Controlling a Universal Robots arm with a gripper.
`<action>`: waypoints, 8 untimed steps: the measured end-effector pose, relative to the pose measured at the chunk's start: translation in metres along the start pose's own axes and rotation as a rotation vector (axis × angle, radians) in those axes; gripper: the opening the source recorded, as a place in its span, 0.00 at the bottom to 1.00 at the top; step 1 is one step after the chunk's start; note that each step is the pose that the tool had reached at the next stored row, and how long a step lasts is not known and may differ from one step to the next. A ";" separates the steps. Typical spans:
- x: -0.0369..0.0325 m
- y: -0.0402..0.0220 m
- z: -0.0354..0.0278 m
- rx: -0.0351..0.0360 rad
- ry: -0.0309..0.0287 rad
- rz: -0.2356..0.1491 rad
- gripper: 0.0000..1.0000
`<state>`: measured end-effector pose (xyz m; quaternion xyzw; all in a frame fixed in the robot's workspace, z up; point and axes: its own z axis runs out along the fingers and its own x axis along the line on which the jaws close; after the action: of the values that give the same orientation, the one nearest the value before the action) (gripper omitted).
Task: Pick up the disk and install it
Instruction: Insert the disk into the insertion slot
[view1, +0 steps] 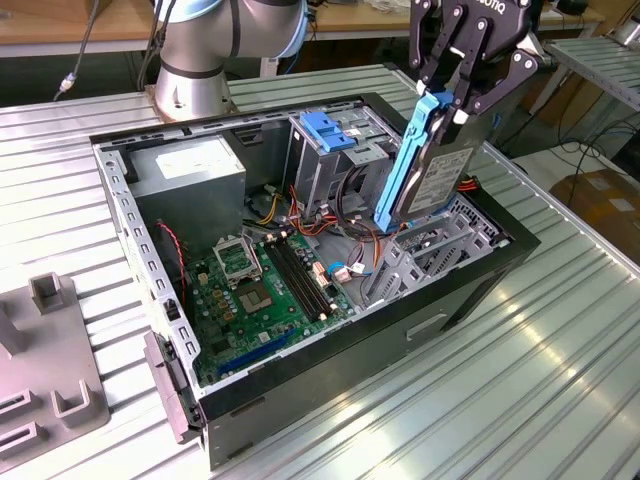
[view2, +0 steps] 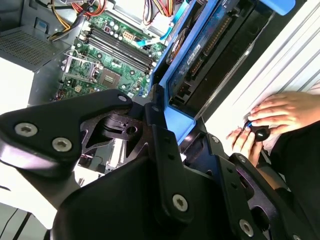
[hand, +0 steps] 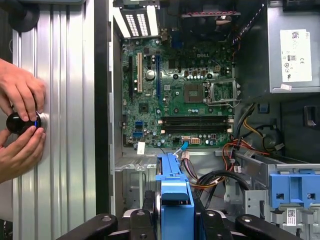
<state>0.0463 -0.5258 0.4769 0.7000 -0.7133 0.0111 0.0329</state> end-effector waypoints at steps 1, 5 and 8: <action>0.0015 -0.0002 0.0006 0.0000 0.0000 0.000 0.37; 0.0020 -0.0002 0.0007 0.0001 0.0000 0.000 0.37; 0.0026 -0.0007 0.0010 0.0001 -0.0001 -0.001 0.37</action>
<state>0.0469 -0.5285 0.4761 0.7003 -0.7130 0.0111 0.0329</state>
